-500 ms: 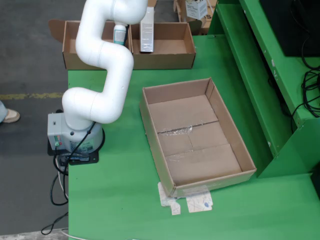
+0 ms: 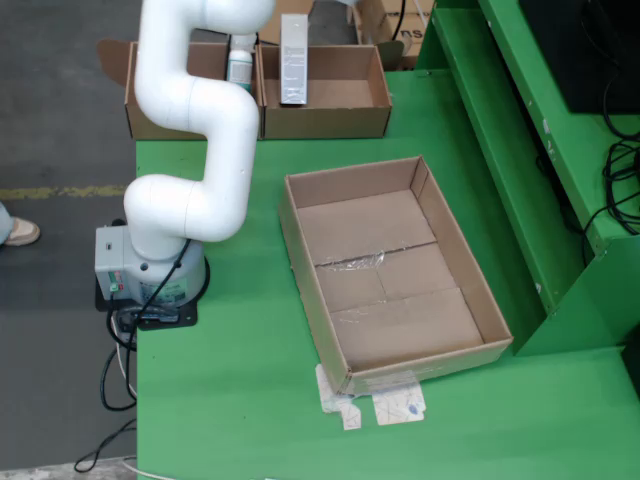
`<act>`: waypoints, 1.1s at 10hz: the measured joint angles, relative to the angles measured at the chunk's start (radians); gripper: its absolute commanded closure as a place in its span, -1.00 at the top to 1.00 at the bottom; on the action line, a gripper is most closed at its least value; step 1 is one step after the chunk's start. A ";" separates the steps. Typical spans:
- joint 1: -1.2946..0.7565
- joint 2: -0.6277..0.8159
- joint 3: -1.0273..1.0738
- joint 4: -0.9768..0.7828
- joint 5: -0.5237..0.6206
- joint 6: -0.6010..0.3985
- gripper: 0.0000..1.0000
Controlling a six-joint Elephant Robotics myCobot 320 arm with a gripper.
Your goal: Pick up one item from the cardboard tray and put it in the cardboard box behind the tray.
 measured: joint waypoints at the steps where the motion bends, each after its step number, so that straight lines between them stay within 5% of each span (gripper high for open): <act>1: 0.031 0.046 0.000 -0.052 0.063 0.054 -1.00; 3: 0.069 0.054 0.000 -0.140 0.147 0.133 -1.00; 11: 0.035 -0.014 0.000 -0.511 0.218 0.149 -1.00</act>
